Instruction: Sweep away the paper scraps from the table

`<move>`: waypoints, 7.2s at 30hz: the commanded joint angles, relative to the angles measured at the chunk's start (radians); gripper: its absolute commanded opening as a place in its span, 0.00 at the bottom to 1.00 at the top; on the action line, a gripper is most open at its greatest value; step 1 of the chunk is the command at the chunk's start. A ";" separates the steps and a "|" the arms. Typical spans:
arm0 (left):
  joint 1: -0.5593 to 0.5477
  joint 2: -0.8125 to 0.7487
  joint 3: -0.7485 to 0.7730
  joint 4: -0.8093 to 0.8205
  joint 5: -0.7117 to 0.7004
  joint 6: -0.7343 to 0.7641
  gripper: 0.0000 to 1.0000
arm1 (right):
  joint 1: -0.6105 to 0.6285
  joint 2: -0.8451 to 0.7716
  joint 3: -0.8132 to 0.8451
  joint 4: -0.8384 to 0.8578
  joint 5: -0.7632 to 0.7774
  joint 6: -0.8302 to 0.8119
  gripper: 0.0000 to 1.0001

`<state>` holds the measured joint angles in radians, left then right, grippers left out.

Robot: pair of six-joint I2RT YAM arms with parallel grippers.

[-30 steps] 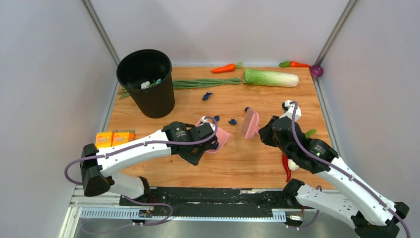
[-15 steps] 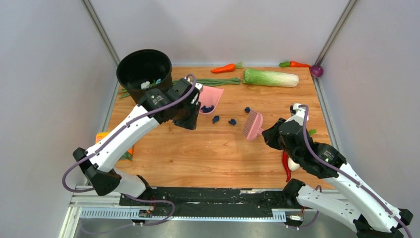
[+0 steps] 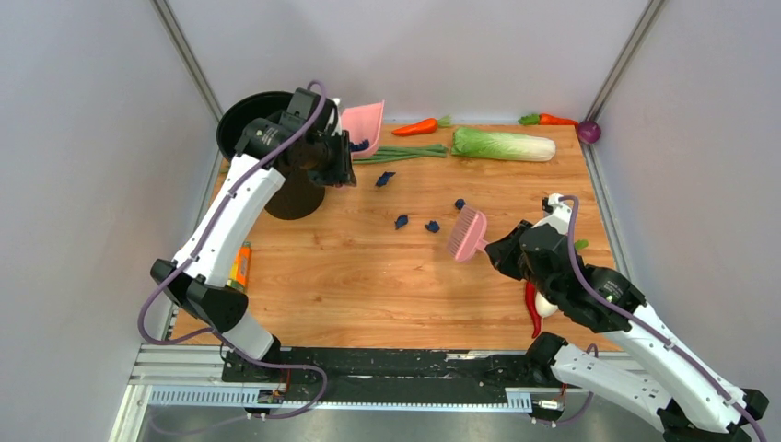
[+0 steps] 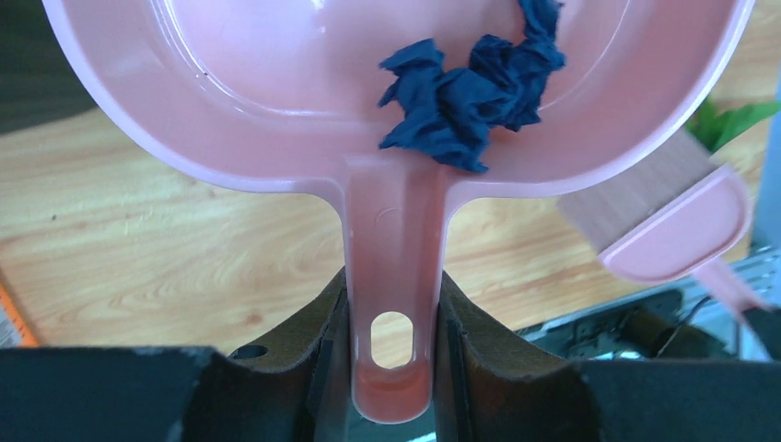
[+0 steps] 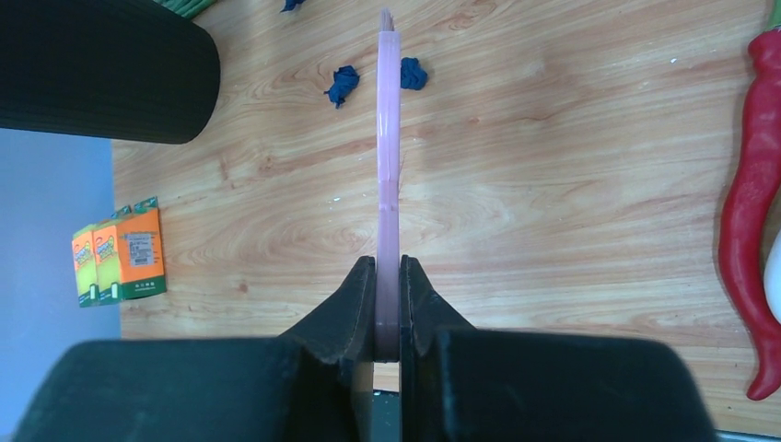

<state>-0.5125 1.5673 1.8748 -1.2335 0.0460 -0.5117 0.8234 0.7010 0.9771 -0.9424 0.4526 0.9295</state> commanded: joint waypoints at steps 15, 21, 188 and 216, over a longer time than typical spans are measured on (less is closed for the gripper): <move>0.486 0.073 0.170 0.247 0.519 -0.260 0.00 | -0.001 -0.026 0.040 0.016 -0.012 0.043 0.00; 0.563 0.080 0.161 0.282 0.574 -0.300 0.00 | -0.001 -0.034 0.049 -0.002 -0.003 0.035 0.00; -0.006 -0.873 -0.815 0.023 0.004 0.150 0.00 | -0.217 0.337 0.279 -0.226 -0.454 -0.078 0.00; -0.584 -0.248 -0.818 0.084 0.001 0.211 0.00 | -0.231 0.382 0.322 -0.342 -0.175 -0.290 0.00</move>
<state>-1.0771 1.2518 1.0760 -1.2064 -0.0486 -0.3515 0.5945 1.0920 1.3018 -1.3125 0.2787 0.7036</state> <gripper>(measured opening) 0.379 0.099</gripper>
